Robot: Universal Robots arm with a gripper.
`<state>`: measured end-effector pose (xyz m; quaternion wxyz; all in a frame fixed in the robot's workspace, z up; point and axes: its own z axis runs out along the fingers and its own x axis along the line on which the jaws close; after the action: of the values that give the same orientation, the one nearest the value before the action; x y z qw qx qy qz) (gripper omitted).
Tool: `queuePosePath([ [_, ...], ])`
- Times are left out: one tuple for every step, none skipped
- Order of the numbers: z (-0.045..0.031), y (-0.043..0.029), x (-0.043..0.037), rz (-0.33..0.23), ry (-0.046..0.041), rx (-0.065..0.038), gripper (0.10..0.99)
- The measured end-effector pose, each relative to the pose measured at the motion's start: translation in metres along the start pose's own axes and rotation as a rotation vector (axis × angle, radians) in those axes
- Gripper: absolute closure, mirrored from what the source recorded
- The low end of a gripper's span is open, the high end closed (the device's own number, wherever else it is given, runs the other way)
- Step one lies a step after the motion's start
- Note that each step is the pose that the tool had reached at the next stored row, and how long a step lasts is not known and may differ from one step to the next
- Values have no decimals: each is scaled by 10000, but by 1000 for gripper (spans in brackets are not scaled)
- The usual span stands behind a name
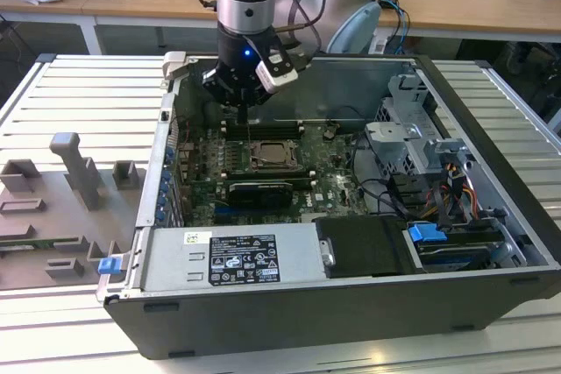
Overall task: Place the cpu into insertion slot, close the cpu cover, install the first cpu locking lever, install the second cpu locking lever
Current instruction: 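Install the first cpu locking lever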
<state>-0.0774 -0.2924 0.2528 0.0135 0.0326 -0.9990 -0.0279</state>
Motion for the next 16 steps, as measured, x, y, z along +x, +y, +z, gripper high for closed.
queuePosePath([
  [4, 0, -25, 0, 1, 0, 980],
  [13, -1, -63, -2, 0, 0, 980],
  [22, 0, -101, -2, 0, -1, 980],
  [30, 0, -138, -2, 0, -1, 980],
  [38, 0, -175, -3, 1, 1, 980],
  [47, 0, -227, -4, 0, 0, 980],
  [60, -2, -335, -4, 1, -1, 980],
  [61, -4, -378, -5, -1, -20, 980],
  [62, -6, -397, -8, -5, -67, 980],
  [64, -6, -408, -12, -15, -220, 980],
  [68, -6, -408, -20, -139, -296, 980],
  [70, -6, -409, -33, -292, -287, 980],
  [73, -6, -409, -48, -507, -274, 980],
  [84, -6, -410, -54, -587, -270, 980],
  [94, -7, -410, -55, -589, -273, 980],
  [113, -8, -410, -54, -590, -283, 980],
])
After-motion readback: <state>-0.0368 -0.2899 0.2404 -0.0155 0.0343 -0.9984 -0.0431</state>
